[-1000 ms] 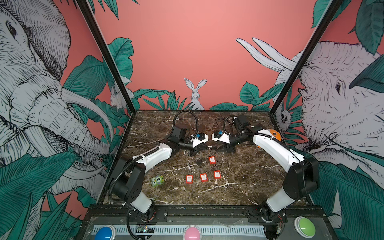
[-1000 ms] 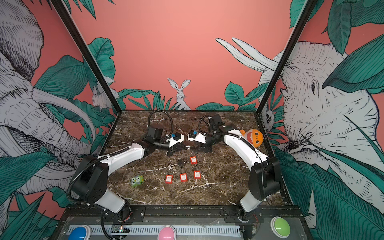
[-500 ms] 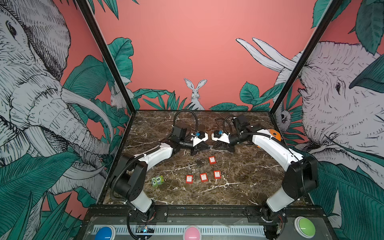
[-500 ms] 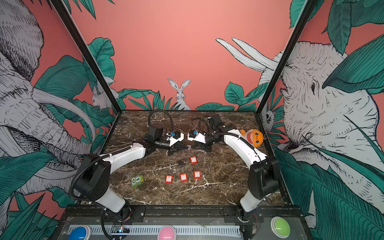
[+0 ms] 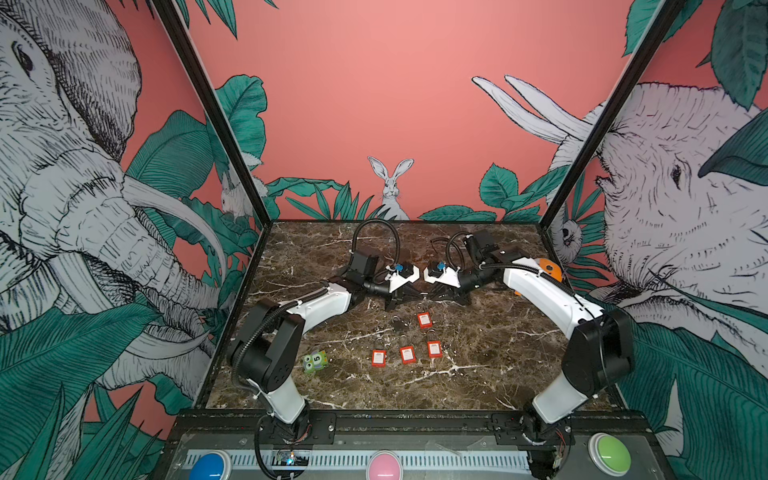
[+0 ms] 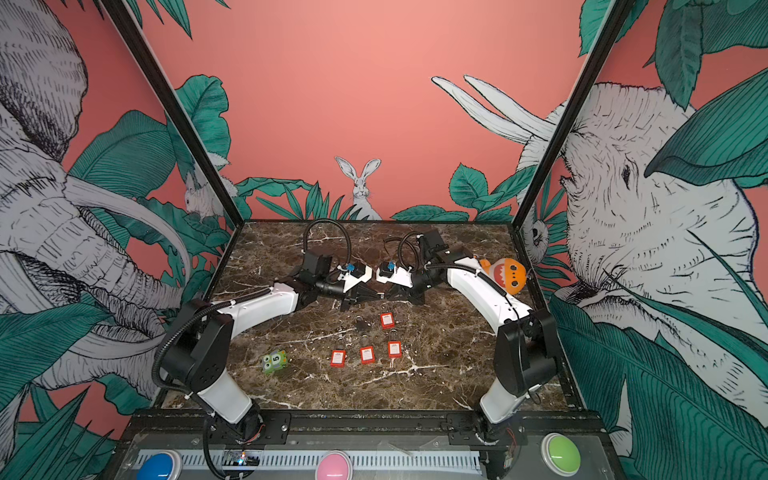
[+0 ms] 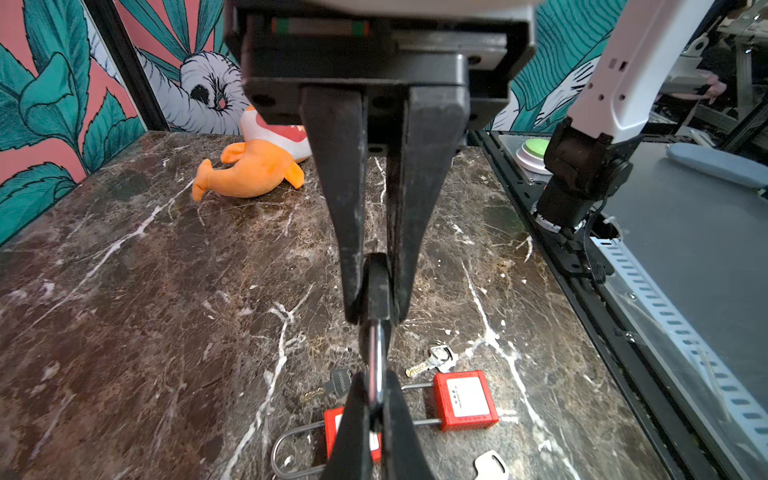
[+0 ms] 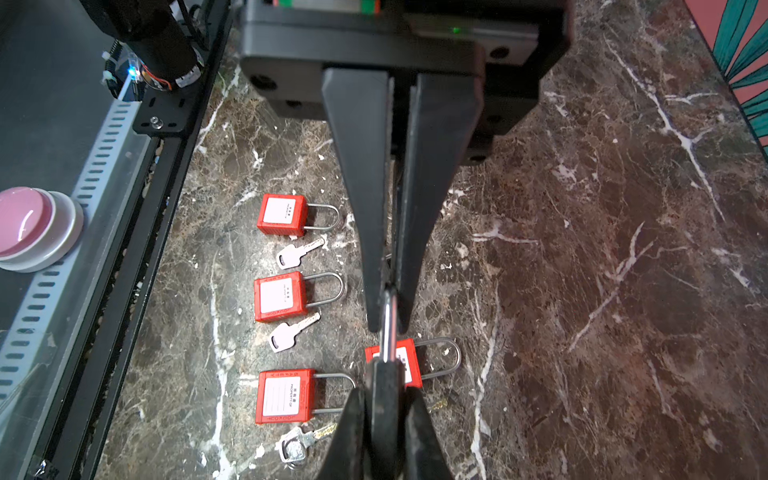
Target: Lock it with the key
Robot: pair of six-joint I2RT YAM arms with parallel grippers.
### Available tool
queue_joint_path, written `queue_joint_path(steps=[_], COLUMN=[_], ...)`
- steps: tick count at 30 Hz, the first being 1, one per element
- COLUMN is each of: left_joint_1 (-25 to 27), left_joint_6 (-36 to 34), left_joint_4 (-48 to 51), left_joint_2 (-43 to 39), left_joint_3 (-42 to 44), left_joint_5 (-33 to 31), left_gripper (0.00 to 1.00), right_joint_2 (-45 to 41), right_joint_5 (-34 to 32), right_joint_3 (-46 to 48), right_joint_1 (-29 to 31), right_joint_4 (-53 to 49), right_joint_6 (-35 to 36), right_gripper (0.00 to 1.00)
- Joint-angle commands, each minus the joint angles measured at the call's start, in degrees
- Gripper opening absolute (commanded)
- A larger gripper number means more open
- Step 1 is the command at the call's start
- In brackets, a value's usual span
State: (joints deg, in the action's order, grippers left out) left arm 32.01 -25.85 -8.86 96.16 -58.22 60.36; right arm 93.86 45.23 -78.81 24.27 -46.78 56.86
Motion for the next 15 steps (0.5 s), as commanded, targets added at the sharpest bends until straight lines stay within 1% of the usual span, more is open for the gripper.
queue_joint_path(steps=[1,3,7,11,13,15], left_joint_1=[2.99,3.56,4.5,4.62,4.64,4.48], left_joint_6=[3.86,4.13,4.49,4.66,3.92,1.55], left_joint_4=[-8.0,-8.61,-10.48,-12.83,-11.73,-7.96], left_joint_2=[1.1,1.77,2.72,2.68,2.44,1.81], left_joint_3=[-2.74,-2.9,-2.72,-2.33,-2.77,-3.46], left_joint_5=[3.62,3.0,1.76,-0.13,-0.11,-0.47], left_gripper=[0.0,0.0,0.0,0.0,0.0,0.0], right_joint_2=[0.52,0.33,0.16,1.56,1.77,1.33], right_joint_5=[5.42,6.46,10.28,14.64,14.56,12.07], right_joint_3=[-1.23,-0.54,2.18,2.41,2.51,2.26], right_joint_1=[2.88,2.93,2.9,3.04,2.99,2.91], right_joint_4=[4.71,8.72,21.15,27.44,27.94,24.87], right_joint_6=[0.09,-2.47,-11.22,-16.3,-16.13,-13.39], right_gripper=[0.0,0.0,0.0,0.0,0.0,0.0])
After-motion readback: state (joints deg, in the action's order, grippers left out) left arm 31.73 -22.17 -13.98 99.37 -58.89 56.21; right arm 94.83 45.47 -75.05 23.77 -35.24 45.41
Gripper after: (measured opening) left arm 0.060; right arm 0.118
